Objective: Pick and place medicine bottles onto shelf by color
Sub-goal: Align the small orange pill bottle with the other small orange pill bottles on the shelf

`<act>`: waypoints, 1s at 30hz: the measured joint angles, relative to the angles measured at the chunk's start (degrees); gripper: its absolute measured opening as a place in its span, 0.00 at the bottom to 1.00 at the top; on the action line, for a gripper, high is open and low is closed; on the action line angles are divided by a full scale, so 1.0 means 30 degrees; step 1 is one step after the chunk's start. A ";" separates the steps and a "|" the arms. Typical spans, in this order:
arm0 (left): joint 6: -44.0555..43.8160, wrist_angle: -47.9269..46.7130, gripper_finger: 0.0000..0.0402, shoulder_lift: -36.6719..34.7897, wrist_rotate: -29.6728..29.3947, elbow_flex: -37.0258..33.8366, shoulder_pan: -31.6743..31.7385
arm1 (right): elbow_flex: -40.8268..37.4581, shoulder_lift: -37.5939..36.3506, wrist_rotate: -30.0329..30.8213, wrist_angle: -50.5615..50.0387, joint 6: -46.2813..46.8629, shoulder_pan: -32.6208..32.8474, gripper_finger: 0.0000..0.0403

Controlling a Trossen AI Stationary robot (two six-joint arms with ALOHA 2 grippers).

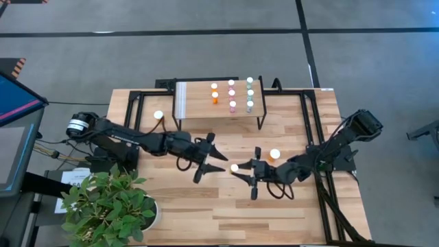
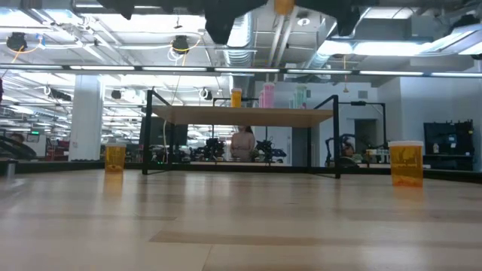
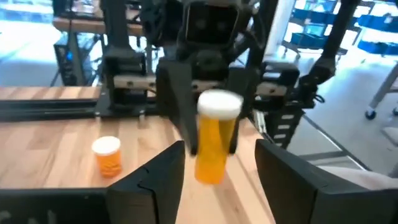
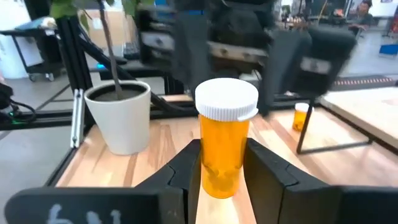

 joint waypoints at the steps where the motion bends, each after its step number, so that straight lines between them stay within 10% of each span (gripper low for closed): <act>1: 0.0009 0.0074 0.47 0.0023 -0.0282 0.0000 -0.0085 | 0.0000 0.0000 0.0000 -0.0257 0.0320 -0.0100 0.31; 14: -0.0197 0.2240 0.71 0.0997 -0.2643 -0.0010 -0.0362 | -0.0007 0.0000 -0.0007 -0.0657 0.0866 -0.0305 0.31; 30: -0.0434 0.2398 0.71 0.2405 -0.2251 0.1246 -0.0348 | -0.0007 0.0000 -0.0015 -0.0872 0.1070 -0.0305 0.31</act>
